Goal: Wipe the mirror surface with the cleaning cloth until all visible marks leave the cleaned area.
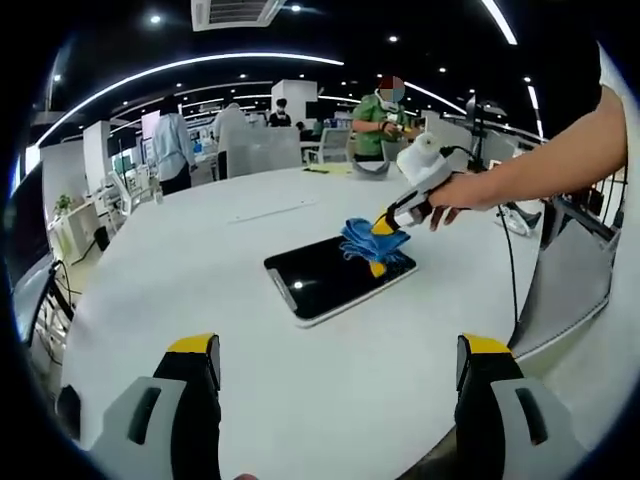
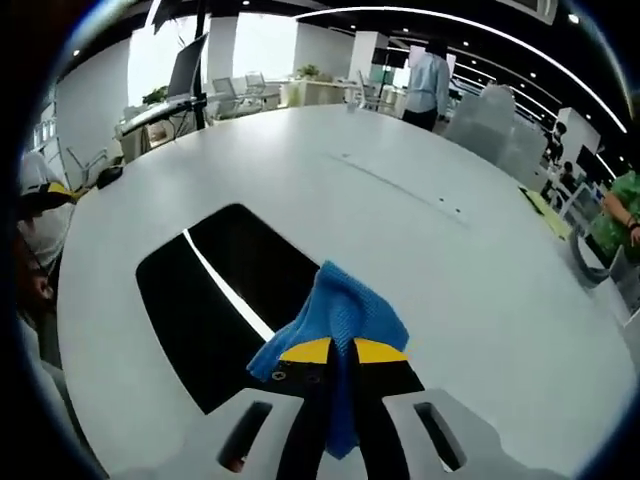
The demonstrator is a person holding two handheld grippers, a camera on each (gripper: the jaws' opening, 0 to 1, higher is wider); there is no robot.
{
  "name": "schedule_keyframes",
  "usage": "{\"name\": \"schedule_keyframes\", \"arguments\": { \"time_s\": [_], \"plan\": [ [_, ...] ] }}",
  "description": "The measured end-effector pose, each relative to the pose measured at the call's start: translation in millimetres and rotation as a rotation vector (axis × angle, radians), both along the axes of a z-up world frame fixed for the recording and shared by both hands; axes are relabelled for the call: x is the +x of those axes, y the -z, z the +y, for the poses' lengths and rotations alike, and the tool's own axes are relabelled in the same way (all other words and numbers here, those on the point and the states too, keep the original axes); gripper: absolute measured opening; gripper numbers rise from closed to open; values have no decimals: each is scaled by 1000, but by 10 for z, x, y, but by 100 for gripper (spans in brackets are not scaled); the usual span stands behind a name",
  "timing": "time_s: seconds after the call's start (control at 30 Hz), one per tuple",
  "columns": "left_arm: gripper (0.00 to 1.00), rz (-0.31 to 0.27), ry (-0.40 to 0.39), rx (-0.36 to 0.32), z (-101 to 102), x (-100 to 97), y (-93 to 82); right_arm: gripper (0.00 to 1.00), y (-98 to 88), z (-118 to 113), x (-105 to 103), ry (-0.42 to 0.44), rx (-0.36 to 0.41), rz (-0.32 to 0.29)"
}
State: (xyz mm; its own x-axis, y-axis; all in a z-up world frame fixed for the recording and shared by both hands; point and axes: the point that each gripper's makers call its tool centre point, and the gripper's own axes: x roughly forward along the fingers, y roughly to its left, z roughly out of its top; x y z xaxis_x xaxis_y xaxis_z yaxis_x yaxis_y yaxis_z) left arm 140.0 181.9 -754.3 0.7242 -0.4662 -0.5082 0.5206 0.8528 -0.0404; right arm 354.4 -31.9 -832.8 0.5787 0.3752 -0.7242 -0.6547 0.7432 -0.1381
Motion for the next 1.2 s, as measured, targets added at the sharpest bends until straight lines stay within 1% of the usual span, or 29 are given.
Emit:
{"name": "schedule_keyframes", "arguments": {
  "time_s": [0.17,0.27,0.37,0.53,0.63,0.7,0.8,0.93,1.07,1.2],
  "plan": [
    [99,5,-3,2,17,-1,10,3,75,11,38,15,8,23],
    [99,8,-8,1,39,4,16,3,84,27,54,40,29,33],
    [99,10,-12,4,58,11,16,5,121,59,66,38,34,39],
    [99,11,-16,4,82,18,11,8,136,100,115,11,37,21],
    [99,16,-17,5,96,11,25,13,137,93,139,5,46,14],
    [99,19,-17,5,100,2,32,17,123,67,163,24,54,7],
    [99,22,-15,4,98,-11,39,18,51,73,122,24,68,-13],
    [99,22,-13,5,100,-8,40,17,-26,119,35,9,78,-31],
    [99,15,-17,0,95,11,16,17,-103,228,-79,-36,101,-48],
    [99,12,-15,2,82,13,7,15,-110,363,-229,-99,97,-37]
  ]
}}
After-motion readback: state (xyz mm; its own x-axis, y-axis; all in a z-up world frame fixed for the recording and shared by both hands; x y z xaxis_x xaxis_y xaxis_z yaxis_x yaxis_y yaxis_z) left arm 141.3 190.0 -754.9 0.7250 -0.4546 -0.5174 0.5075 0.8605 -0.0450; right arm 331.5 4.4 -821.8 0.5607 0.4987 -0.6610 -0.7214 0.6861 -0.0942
